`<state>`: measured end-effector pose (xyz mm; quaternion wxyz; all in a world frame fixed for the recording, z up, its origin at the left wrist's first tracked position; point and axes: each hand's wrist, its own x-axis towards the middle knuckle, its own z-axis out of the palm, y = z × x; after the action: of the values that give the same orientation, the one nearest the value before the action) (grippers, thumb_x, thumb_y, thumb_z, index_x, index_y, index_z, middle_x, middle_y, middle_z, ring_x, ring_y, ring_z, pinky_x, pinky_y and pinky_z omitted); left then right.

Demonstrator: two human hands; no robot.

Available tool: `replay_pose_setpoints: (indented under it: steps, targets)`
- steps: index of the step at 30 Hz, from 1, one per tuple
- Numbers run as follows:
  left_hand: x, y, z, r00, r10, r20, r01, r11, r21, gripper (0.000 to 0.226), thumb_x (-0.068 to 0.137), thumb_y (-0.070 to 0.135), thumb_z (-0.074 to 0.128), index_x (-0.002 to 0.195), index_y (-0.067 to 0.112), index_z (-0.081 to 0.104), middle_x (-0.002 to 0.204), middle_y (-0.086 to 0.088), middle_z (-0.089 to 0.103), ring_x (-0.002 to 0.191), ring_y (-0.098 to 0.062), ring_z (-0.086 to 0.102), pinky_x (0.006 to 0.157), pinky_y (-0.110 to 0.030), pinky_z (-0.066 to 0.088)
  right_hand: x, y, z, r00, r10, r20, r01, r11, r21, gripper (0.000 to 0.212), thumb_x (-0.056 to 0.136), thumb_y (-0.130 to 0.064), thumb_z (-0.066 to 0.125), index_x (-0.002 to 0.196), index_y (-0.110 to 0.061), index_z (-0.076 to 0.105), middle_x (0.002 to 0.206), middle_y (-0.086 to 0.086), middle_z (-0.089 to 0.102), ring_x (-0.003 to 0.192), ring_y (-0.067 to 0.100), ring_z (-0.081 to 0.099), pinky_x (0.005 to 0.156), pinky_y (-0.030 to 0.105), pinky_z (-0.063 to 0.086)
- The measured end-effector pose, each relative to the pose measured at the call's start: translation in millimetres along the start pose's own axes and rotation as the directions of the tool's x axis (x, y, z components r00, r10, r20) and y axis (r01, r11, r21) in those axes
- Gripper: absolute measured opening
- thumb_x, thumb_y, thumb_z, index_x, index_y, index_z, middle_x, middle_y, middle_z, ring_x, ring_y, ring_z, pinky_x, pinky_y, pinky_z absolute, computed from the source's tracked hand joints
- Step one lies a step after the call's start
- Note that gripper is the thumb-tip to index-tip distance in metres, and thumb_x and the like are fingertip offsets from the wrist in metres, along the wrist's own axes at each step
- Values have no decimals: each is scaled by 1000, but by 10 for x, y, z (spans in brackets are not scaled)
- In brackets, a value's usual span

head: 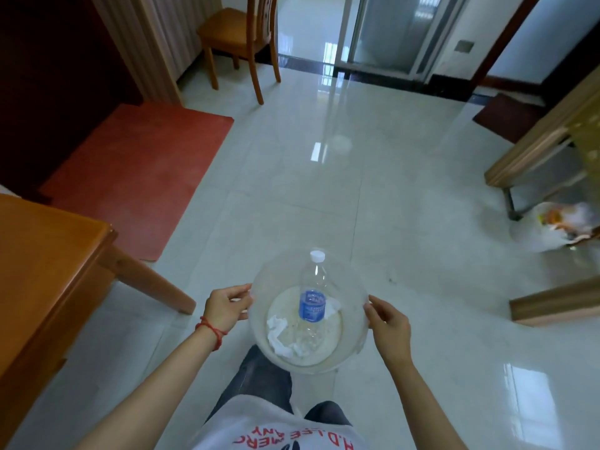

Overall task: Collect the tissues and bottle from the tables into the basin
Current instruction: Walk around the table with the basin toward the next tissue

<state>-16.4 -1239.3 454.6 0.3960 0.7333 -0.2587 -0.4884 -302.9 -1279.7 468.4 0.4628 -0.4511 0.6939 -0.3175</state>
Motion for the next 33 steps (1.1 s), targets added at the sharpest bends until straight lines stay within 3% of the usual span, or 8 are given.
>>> replay_pose_setpoints:
  steps: [13, 19, 23, 28, 33]
  targets:
    - [1928, 1071, -610, 991, -1, -133, -5, 999, -45, 37, 79, 3, 64, 115, -3, 58, 103, -17, 63, 88, -29, 60, 74, -37, 54, 1815, -1407, 1317, 992, -39, 124, 39, 999, 1, 21, 85, -16, 61, 103, -11, 69, 98, 4, 72, 93, 19, 66, 91, 47, 52]
    - [2630, 1469, -857, 977, -11, -211, -6, 997, -81, 40, 79, 6, 65, 117, -2, 57, 105, -18, 63, 89, -27, 61, 72, -33, 54, 2569, -2055, 1863, 973, -104, 206, 109, 994, -15, 20, 85, -19, 62, 102, -14, 69, 94, -3, 70, 89, 10, 65, 85, 35, 53]
    - [3015, 1669, -974, 956, -38, -291, -1, 991, -132, 38, 79, 5, 66, 115, -2, 58, 99, -14, 62, 83, -25, 61, 54, -19, 56, 3135, -2442, 2247, 941, -155, 299, 175, 984, -41, 17, 84, -16, 62, 99, -16, 70, 89, -6, 71, 83, 0, 64, 78, 26, 51]
    - [3389, 1851, -1091, 885, -105, -454, -2, 973, -230, 38, 79, 5, 66, 115, -2, 59, 98, -11, 62, 81, -22, 61, 49, -13, 53, 3845, -2944, 2849, 862, -202, 466, 269, 960, -81, 18, 84, -15, 63, 101, -12, 69, 91, -1, 70, 82, 7, 63, 79, 28, 49]
    - [3549, 2009, -1184, 757, -203, -622, -25, 941, -337, 38, 77, 5, 67, 114, -3, 59, 99, -11, 63, 83, -22, 59, 50, -15, 55, 4324, -3479, 3452, 721, -239, 650, 408, 905, -120, 20, 85, -16, 62, 102, -10, 69, 89, 2, 70, 80, 14, 64, 80, 30, 49]
